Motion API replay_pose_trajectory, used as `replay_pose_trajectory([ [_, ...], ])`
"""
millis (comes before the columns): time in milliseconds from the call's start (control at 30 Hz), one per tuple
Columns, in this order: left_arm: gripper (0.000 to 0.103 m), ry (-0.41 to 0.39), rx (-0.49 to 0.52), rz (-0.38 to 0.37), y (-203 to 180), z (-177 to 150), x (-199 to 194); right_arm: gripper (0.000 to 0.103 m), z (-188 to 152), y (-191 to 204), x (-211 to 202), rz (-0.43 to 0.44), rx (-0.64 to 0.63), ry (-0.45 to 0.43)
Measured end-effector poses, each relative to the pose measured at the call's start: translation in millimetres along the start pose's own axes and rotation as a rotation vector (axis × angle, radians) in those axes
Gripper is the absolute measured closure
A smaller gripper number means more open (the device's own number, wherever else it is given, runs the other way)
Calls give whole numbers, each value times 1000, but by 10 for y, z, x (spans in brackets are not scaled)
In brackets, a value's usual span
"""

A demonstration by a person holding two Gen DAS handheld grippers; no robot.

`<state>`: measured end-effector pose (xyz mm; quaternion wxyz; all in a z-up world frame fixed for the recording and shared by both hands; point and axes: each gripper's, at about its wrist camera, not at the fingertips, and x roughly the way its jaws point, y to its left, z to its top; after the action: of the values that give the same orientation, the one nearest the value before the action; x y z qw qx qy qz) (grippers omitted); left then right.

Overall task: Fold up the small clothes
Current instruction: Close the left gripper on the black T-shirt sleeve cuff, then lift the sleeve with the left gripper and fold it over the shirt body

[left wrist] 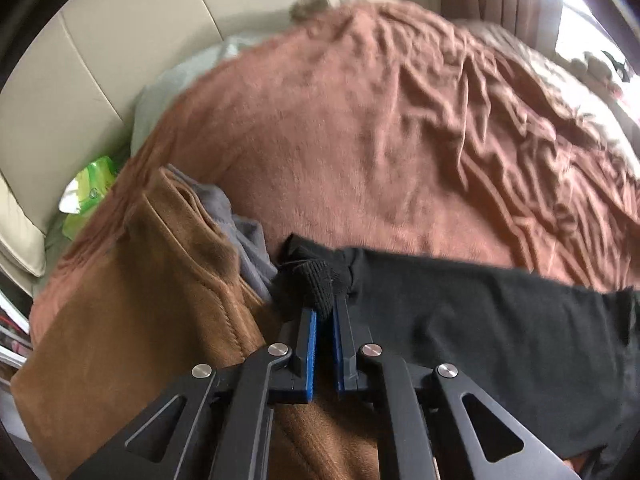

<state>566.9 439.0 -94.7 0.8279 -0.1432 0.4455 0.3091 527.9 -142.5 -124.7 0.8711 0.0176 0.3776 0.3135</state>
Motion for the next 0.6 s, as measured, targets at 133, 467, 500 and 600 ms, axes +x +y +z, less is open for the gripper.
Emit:
replay_pose_trajectory([
  [133, 96, -51, -1, -52, -65, 92, -305, 82, 14, 14, 33, 11, 6, 4],
  [467, 96, -203, 100, -210, -616, 306, -1267, 82, -129, -253, -515, -19, 60, -72],
  [500, 96, -217, 111, -225, -690, 324, -1375, 82, -169, -297, -598, -23, 70, -79],
  [600, 96, -248, 136, -267, -900, 351, -1662, 82, -303, -396, -835, -44, 92, -103],
])
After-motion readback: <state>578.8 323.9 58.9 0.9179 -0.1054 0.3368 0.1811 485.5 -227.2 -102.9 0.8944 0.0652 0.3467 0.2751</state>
